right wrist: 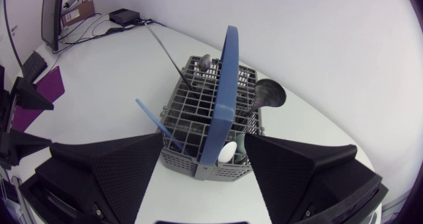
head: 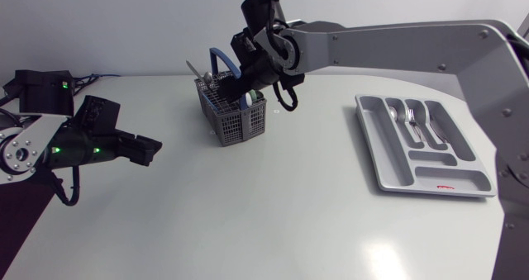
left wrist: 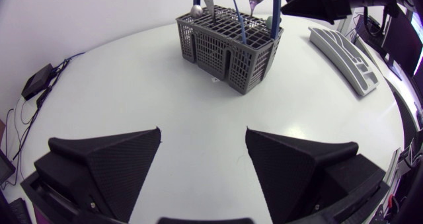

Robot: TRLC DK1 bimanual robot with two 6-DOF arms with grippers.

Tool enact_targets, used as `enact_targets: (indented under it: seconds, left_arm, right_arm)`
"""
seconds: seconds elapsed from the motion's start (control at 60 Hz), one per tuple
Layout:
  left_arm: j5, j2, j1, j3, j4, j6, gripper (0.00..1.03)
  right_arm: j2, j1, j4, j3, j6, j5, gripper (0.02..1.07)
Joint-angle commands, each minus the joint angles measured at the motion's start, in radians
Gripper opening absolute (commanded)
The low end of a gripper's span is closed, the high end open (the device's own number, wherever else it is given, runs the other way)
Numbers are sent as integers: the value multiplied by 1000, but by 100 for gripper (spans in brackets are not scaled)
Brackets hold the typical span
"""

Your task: Unload the cutlery basket into the drawer organizer.

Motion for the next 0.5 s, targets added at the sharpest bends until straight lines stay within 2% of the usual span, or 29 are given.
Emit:
enact_targets:
  seconds: [0.0,0.1,0.25,0.483]
  left_arm:
    - [10,-15,-7,-28,14,15,93]
    - [10,-18,-2,-33,18,19,93]
    - [10,-12,0,-47,40,22,93]
    - [10,-26,-5,-47,35,24,93]
  right_arm:
    - [53,-4,0,48,24,7,82]
    - [79,1,4,74,26,16,69]
    - [100,4,35,92,24,19,35]
    - [91,5,43,65,23,7,20]
